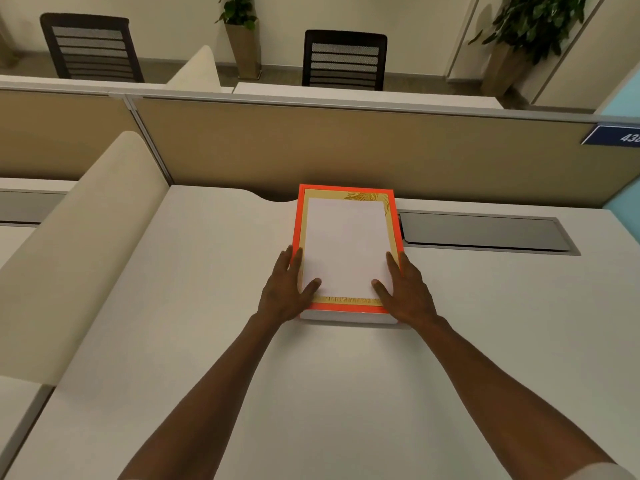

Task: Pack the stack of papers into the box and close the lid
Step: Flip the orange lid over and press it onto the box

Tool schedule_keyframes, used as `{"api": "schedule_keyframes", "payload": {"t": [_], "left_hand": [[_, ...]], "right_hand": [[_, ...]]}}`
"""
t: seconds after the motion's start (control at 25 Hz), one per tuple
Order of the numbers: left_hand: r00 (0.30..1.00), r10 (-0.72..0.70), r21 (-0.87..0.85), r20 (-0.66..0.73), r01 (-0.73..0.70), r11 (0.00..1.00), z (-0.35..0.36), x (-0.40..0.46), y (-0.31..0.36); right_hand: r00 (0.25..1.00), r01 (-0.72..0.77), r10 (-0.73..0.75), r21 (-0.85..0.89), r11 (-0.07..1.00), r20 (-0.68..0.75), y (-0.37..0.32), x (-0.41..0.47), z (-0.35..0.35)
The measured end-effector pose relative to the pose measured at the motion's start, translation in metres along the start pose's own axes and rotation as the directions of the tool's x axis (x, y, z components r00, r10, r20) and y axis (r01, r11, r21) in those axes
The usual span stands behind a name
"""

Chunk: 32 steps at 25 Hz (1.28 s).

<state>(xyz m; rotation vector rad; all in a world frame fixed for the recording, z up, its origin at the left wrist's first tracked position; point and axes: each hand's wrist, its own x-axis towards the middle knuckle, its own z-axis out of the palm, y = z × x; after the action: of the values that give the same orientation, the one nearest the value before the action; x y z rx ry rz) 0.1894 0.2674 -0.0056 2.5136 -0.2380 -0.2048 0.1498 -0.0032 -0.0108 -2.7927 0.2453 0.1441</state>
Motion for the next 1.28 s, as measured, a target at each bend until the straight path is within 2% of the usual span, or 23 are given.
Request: {"api": "schedule_keyframes", "payload": {"t": [0.16,0.24,0.4,0.64,0.92,1.04,1.16,1.28], "left_hand": [[0.995,0.018,0.120,0.097,-0.030,0.992,0.006,0.029,-0.001],[0.996,0.026,0.128,0.082,-0.037,0.991,0.009,0.036,-0.007],[0.997,0.061,0.124,-0.041,-0.055,0.991,0.010,0.049,-0.004],[0.992,0.101,0.186,0.075,-0.113,0.976,0.019,0.078,-0.005],[0.994,0.092,0.197,0.062,-0.102,0.975,0.026,0.080,-0.009],[0.998,0.061,0.143,0.001,-0.060,0.988,0.021,0.072,-0.005],[0.996,-0.074,-0.022,-0.058,0.073,0.997,0.021,0.044,0.000],[0.997,-0.044,-0.083,-0.060,0.039,0.996,0.031,0.009,-0.006]], "right_hand": [[0.998,0.006,0.002,-0.125,0.992,0.068,-0.001,0.021,0.005],[0.998,0.013,-0.006,-0.135,0.991,0.056,0.002,0.024,0.010],[0.999,0.003,-0.006,-0.080,0.997,-0.034,0.001,0.036,0.012],[1.000,0.023,-0.021,-0.125,0.992,0.023,0.001,0.067,0.013],[1.000,0.025,-0.025,-0.116,0.993,-0.003,0.003,0.067,0.017],[0.999,-0.029,0.029,0.006,1.000,-0.030,0.001,0.059,0.011],[0.988,-0.134,0.144,0.138,0.981,-0.063,0.003,0.025,0.011],[0.994,-0.070,0.081,0.151,0.986,-0.071,0.010,-0.018,0.026]]}}
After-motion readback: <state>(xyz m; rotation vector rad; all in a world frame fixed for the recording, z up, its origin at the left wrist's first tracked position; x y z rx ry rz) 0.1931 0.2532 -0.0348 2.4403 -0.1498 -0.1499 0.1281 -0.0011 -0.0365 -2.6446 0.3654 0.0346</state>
